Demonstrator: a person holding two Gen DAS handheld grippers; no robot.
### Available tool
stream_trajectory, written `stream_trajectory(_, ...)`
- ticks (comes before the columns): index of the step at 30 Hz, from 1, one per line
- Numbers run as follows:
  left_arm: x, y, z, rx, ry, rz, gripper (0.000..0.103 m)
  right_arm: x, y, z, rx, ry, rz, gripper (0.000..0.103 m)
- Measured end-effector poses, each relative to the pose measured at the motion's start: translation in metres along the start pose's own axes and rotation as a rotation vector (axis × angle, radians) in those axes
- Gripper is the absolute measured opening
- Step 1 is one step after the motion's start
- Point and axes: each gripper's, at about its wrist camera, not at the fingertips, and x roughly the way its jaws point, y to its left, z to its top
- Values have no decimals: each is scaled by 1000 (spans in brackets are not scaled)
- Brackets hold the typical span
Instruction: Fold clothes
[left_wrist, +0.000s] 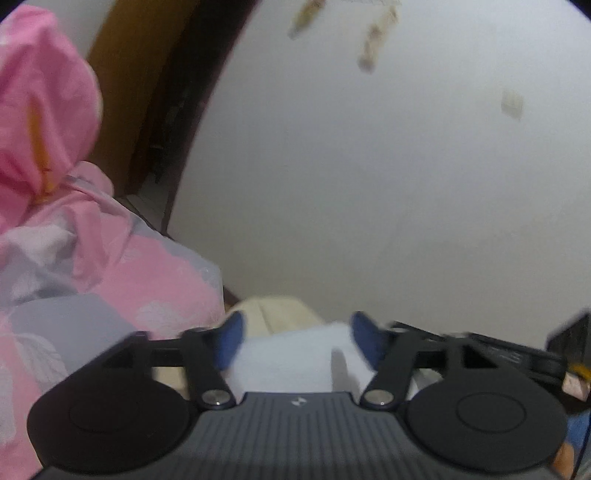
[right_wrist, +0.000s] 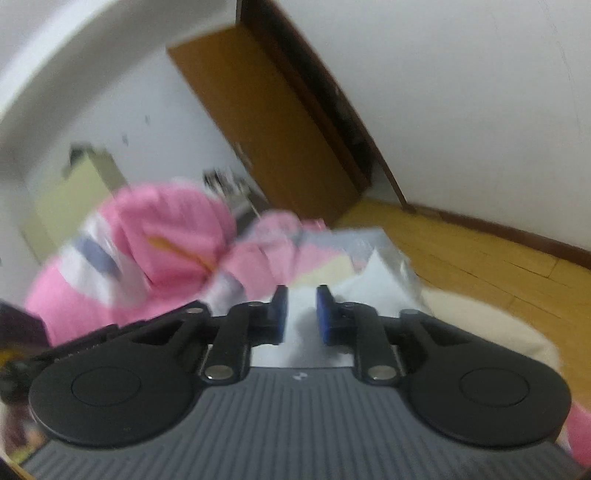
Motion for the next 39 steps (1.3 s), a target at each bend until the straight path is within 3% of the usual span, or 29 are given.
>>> stream_trajectory(3, -35, -1, 12, -19, -11, 2, 77, -54, 15, 14, -10, -39, -30, 36)
stream_trajectory(4, -53, -3, 14, -14, -11, -8, 78, -76, 23, 16, -19, -50, -40, 43)
stream_trajectory(8, -151, -25, 8, 56, -61, -51, 90, -183, 71, 9, -90, -91, -33, 64)
stream_trajectory(9, -175, -30, 2, 79, -71, -55, 91, -209, 86, 2, -121, -95, -33, 68)
stream_trajectory(11, -223, -40, -16, 121, -77, -61, 95, -260, 116, -17, -171, -100, -41, 87)
stream_trajectory(15, -305, -51, -70, 140, -31, -46, 101, -345, 173, -75, -251, -74, -92, 96)
stream_trajectory(16, -322, -54, -86, 140, -15, -39, 101, -358, 186, -96, -273, -60, -123, 102)
stream_trajectory(22, -395, -58, -168, 137, 44, 20, 103, -383, 229, -206, -307, -43, -329, 102)
stream_trajectory(28, -430, -64, -205, 161, 60, 155, 103, -375, 268, -269, -368, -58, -465, 102)
stream_trajectory(33, -451, -64, -206, 195, 8, 263, 103, -371, 293, -291, -447, -106, -592, 102)
stream_trajectory(36, -456, -66, -202, 225, -24, 326, 103, -375, 298, -292, -423, -103, -604, 102)
stream_trajectory(39, -461, -67, -199, 205, -33, 321, 103, -376, 300, -293, -395, -104, -593, 102)
